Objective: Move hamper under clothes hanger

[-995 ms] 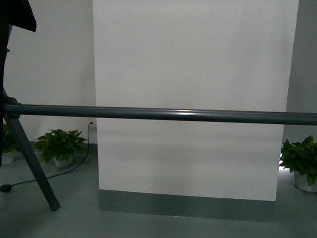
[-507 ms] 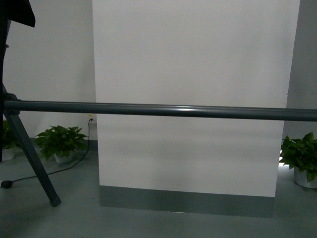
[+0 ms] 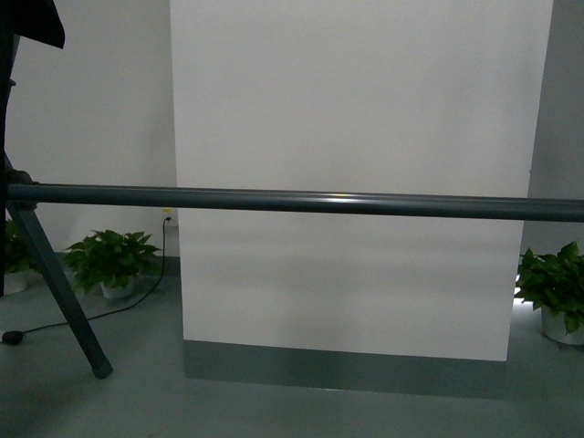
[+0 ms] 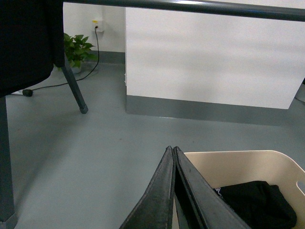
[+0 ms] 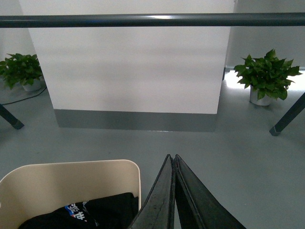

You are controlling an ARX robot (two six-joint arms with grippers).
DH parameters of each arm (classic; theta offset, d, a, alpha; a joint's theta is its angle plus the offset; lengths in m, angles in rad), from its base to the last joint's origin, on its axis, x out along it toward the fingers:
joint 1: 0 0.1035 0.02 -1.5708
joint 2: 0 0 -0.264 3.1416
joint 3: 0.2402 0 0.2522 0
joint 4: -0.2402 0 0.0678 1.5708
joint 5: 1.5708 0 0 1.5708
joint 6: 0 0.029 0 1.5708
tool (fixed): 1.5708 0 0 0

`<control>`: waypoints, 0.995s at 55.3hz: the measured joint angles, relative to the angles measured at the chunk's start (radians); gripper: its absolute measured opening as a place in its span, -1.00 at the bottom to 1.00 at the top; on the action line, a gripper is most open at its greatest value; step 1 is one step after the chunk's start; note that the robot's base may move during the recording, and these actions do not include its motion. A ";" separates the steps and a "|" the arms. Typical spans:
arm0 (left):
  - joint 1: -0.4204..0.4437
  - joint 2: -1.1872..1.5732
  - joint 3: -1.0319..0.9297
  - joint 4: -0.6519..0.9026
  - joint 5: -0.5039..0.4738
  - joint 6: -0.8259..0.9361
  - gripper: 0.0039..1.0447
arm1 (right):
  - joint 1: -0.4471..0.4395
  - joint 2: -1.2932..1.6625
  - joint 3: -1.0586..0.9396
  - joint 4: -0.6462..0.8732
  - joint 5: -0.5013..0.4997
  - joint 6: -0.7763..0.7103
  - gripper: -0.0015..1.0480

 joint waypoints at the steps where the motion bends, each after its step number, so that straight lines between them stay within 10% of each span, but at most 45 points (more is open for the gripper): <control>1: 0.000 -0.005 0.000 -0.005 0.000 0.000 -0.94 | 0.000 -0.003 0.000 -0.003 0.000 0.000 -0.96; 55: 0.000 -0.208 0.000 -0.215 0.000 -0.001 -0.93 | 0.000 -0.223 0.000 -0.230 -0.001 0.000 -0.96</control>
